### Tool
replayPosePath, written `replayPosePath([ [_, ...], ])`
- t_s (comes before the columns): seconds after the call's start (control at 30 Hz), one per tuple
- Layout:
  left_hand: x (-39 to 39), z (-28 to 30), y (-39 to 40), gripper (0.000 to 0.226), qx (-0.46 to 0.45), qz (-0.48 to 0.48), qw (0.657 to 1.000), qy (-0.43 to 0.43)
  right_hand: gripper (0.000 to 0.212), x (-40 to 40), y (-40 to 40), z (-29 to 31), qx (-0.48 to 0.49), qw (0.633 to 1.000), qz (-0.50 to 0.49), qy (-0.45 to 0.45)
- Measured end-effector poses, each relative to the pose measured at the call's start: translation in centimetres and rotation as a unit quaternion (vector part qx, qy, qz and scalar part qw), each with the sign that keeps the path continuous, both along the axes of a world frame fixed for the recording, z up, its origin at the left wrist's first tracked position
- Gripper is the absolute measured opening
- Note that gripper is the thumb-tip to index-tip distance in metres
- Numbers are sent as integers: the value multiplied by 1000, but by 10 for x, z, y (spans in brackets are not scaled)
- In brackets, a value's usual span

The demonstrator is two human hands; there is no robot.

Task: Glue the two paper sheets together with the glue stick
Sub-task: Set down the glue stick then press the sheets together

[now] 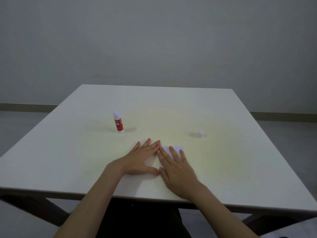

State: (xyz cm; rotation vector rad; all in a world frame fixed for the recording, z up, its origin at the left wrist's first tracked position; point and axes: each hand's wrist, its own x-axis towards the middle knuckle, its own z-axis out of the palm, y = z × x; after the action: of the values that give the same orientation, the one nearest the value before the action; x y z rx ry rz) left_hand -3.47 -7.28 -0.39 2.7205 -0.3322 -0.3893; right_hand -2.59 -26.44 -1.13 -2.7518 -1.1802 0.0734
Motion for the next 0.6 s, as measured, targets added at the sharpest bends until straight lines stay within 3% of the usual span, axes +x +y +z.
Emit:
replayPosePath([
  [0.2, -1, 9, 6, 95, -80, 58, 995, 14, 56, 0, 14, -5, 25, 999, -17, 23],
  [0.6, -13, 17, 14, 81, -91, 62, 994, -2, 57, 5, 33, -5, 35, 999, 21, 26],
])
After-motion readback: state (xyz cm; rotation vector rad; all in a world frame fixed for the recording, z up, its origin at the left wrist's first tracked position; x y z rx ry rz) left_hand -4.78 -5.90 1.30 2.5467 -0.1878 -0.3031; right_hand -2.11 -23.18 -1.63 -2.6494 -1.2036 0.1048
